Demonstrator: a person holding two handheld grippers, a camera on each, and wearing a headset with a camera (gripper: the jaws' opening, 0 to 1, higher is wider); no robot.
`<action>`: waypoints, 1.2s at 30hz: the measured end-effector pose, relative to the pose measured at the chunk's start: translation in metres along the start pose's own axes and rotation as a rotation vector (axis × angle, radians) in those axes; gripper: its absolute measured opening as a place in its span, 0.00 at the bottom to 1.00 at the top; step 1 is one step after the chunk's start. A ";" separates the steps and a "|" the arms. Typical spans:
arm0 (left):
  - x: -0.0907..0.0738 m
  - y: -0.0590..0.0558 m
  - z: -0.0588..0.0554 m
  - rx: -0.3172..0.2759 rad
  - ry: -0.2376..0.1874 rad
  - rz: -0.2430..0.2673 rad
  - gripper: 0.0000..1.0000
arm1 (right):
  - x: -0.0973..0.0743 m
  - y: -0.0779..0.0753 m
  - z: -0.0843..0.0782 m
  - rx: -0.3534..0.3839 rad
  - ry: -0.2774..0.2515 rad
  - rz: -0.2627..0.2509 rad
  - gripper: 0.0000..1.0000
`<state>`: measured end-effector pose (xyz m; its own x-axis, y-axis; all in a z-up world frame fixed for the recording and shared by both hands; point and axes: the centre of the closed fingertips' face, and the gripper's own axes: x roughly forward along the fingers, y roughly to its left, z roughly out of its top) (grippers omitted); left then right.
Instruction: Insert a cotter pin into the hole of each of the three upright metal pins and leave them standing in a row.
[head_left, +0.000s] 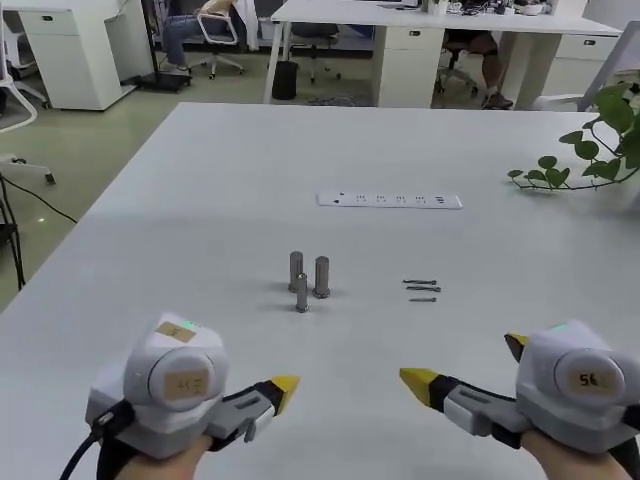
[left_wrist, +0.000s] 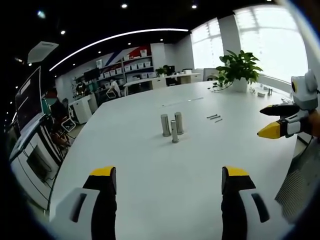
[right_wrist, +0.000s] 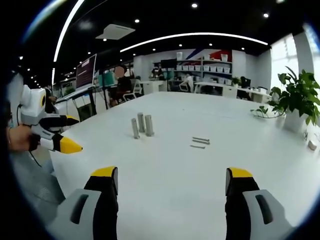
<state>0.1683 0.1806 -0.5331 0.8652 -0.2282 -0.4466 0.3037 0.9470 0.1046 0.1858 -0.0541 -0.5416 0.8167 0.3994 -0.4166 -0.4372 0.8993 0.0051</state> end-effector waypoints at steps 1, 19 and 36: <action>0.000 0.000 0.000 -0.001 0.000 -0.002 0.87 | 0.000 0.000 0.000 0.000 -0.001 0.002 0.89; -0.001 -0.001 0.010 -0.005 -0.039 -0.021 0.93 | 0.001 0.001 0.003 -0.020 -0.007 0.004 0.96; 0.014 0.007 0.017 -0.021 -0.037 -0.087 0.82 | 0.001 -0.005 0.021 0.002 -0.036 0.006 0.89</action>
<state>0.1895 0.1802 -0.5239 0.8503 -0.3174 -0.4198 0.3700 0.9278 0.0481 0.1967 -0.0544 -0.5231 0.8270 0.4110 -0.3836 -0.4415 0.8972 0.0093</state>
